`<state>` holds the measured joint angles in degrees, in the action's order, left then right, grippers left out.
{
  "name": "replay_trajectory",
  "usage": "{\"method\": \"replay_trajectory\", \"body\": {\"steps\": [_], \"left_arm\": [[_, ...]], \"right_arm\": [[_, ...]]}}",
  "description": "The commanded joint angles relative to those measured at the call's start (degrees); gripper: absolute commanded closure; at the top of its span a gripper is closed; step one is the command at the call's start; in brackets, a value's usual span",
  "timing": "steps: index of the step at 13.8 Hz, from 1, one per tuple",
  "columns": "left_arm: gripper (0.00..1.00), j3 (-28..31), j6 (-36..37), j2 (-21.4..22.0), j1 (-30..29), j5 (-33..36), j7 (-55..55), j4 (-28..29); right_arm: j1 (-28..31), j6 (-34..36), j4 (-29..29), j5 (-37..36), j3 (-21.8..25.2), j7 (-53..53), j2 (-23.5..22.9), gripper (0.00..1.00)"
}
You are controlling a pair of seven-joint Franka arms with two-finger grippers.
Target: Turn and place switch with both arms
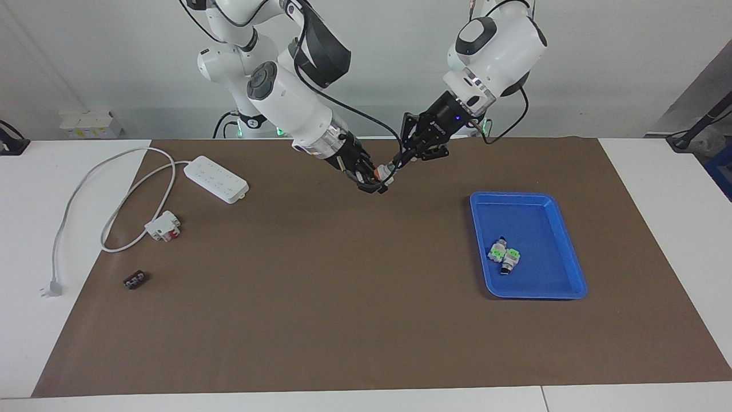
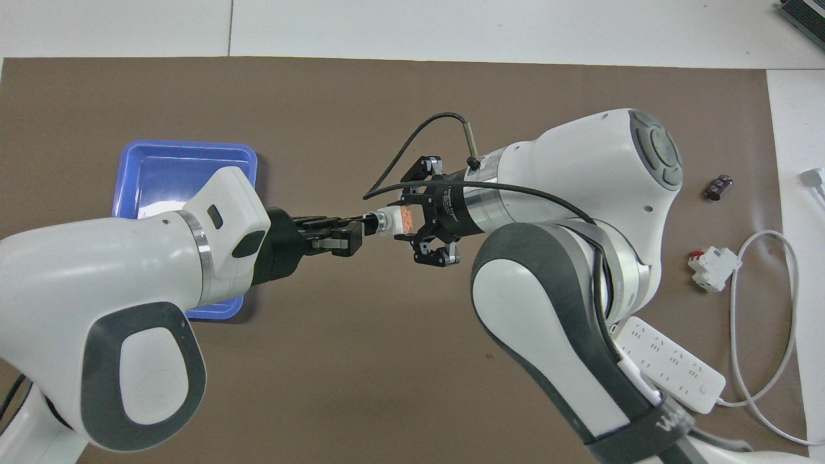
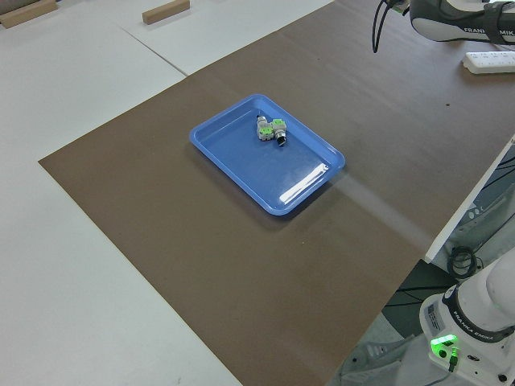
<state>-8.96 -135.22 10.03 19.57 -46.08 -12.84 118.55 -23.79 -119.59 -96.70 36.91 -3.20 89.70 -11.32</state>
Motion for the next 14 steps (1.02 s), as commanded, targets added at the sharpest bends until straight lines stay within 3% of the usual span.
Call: {"method": "replay_trajectory", "body": {"steps": [1,6,14], "left_arm": [[1.00,0.70,2.14,0.43,1.26,4.06,-9.45,0.98],[1.00,0.70,8.99,0.87,1.26,14.16,-21.94,0.98],[1.00,0.79,11.29,1.13,0.83,14.44,-23.55,0.89]], "right_arm": [[0.06,-1.26,-0.16,0.18,-0.06,0.74,0.95,1.00],[0.06,-1.26,-0.16,0.09,-0.06,0.74,0.95,1.00],[0.14,-1.08,-0.25,0.00,-0.06,0.74,1.04,1.00]]}}
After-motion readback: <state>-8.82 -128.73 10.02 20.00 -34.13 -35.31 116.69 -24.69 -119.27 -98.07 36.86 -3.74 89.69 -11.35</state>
